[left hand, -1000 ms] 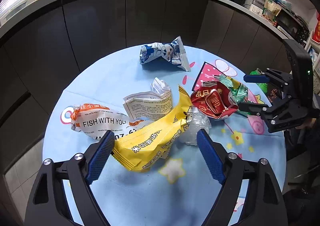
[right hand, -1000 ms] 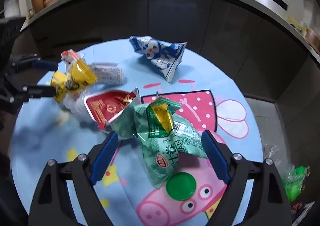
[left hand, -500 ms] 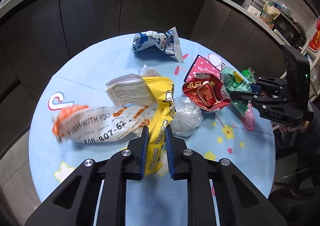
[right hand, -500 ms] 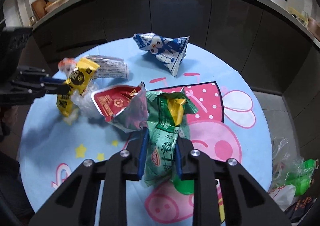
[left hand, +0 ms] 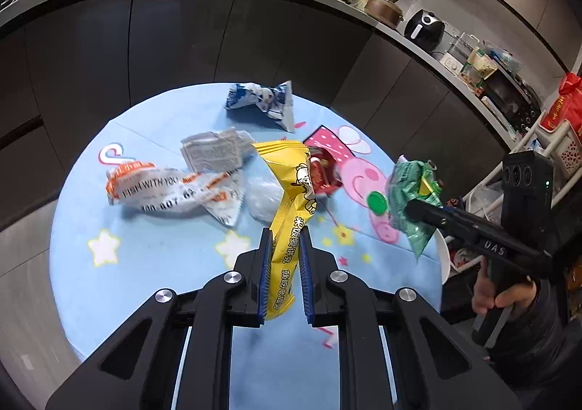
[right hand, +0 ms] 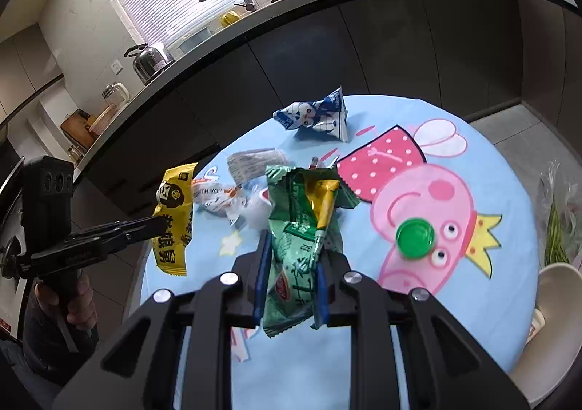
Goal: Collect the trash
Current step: 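Grasp the yellow wrapper with the left gripper while the right gripper grasps the green bag, then carry both wrappers over the white bin and open both grippers to drop them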
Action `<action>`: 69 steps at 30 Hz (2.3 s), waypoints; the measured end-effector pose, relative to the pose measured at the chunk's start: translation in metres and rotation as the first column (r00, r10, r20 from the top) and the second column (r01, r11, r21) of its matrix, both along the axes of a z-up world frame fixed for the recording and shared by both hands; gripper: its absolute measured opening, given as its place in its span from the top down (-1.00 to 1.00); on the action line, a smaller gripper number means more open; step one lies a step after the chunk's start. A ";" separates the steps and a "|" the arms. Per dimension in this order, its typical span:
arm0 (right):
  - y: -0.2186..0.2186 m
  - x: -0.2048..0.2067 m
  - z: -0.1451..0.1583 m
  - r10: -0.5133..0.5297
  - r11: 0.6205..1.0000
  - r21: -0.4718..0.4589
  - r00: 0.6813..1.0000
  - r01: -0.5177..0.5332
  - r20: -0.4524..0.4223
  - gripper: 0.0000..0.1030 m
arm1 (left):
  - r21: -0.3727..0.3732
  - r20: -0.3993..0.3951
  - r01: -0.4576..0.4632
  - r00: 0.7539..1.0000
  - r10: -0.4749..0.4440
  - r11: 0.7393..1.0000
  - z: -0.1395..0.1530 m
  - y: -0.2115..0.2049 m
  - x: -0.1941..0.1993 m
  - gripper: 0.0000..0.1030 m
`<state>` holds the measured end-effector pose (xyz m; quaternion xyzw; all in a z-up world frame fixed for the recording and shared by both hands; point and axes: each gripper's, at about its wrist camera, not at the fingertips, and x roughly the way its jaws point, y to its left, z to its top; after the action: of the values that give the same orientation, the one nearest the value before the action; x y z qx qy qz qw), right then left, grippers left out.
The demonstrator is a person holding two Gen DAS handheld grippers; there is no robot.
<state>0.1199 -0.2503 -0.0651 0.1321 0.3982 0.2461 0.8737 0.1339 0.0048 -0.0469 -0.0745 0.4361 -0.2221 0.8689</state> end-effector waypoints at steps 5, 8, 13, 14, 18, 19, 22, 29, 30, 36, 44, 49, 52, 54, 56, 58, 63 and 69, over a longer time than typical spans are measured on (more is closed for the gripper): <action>0.005 -0.022 0.002 -0.024 0.999 -0.029 1.000 0.024 0.014 0.56 | -0.008 0.003 -0.013 1.000 0.013 1.000 0.001 -0.018 -0.024 0.75; 0.005 -0.031 0.005 -0.033 0.998 -0.048 0.999 0.035 0.029 0.56 | -0.010 -0.005 -0.023 1.000 0.022 1.000 -0.002 -0.031 -0.036 0.75; -0.001 -0.045 0.007 -0.051 0.997 -0.048 0.998 0.053 0.045 0.56 | 0.030 0.000 -0.003 1.000 0.003 1.000 -0.002 -0.057 -0.045 0.75; -0.003 -0.048 0.007 -0.057 0.997 -0.048 0.997 0.059 0.046 0.56 | 0.027 -0.001 0.002 1.000 -0.002 1.000 -0.002 -0.061 -0.045 0.75; -0.014 -0.058 0.007 -0.091 0.995 -0.039 0.995 0.093 0.047 0.56 | 0.004 -0.018 0.012 1.000 -0.012 1.000 0.000 -0.072 -0.044 0.75; -0.019 -0.061 0.006 -0.102 0.994 -0.035 0.994 0.104 0.047 0.56 | 0.002 -0.020 0.015 1.000 -0.015 1.000 0.001 -0.076 -0.043 0.75; -0.031 -0.067 0.005 -0.137 0.990 -0.024 0.990 0.138 0.043 0.56 | -0.015 -0.023 0.030 0.999 -0.030 0.999 0.003 -0.086 -0.042 0.75; -0.066 -0.080 0.006 -0.219 0.975 -0.020 0.974 0.220 0.057 0.56 | -0.031 -0.017 0.110 0.994 -0.111 0.993 0.010 -0.125 -0.039 0.75; -0.071 -0.083 0.007 -0.232 0.972 -0.019 0.971 0.233 0.059 0.56 | -0.030 -0.011 0.125 0.992 -0.125 0.992 0.012 -0.133 -0.039 0.75; -0.106 -0.096 0.006 -0.317 0.948 -0.016 0.946 0.318 0.064 0.56 | -0.029 0.002 0.201 0.980 -0.201 0.979 0.018 -0.170 -0.038 0.75; -0.147 -0.111 0.002 -0.411 0.911 -0.019 0.909 0.413 0.068 0.56 | -0.030 0.010 0.294 0.956 -0.294 0.955 0.021 -0.219 -0.035 0.75; -0.169 -0.119 -0.003 -0.457 0.888 -0.020 0.887 0.459 0.056 0.55 | -0.026 -0.002 0.335 0.942 -0.335 0.942 0.015 -0.245 -0.031 0.75; -0.182 -0.123 -0.009 -0.485 0.874 -0.020 0.874 0.486 0.045 0.56 | -0.024 -0.009 0.353 0.936 -0.353 0.935 0.011 -0.258 -0.027 0.75; -0.191 -0.126 -0.013 -0.500 0.866 -0.020 0.865 0.500 0.037 0.56 | -0.020 -0.012 0.365 0.931 -0.365 0.931 0.008 -0.266 -0.025 0.75; -0.200 -0.128 -0.018 -0.514 0.857 -0.021 0.857 0.515 0.029 0.56 | -0.015 -0.014 0.378 0.925 -0.379 0.926 0.006 -0.274 -0.024 0.75; -0.208 -0.129 -0.023 -0.528 0.849 -0.021 0.849 0.528 0.018 0.56 | -0.012 -0.018 0.393 0.919 -0.394 0.919 0.003 -0.284 -0.022 0.75; -0.226 -0.129 -0.038 -0.557 0.831 -0.024 0.831 0.556 -0.013 0.56 | -0.007 -0.029 0.429 0.903 -0.429 0.903 -0.005 -0.307 -0.020 0.75; -0.242 -0.125 -0.058 -0.574 0.819 -0.037 0.817 0.572 -0.053 0.55 | -0.003 -0.056 0.462 0.885 -0.462 0.887 -0.020 -0.332 -0.011 0.75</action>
<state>-0.0048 -0.4919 -0.1232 0.2448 0.3690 -0.0358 0.8959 0.1228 -0.3268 -0.0665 0.0298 0.4661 -0.4181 0.7792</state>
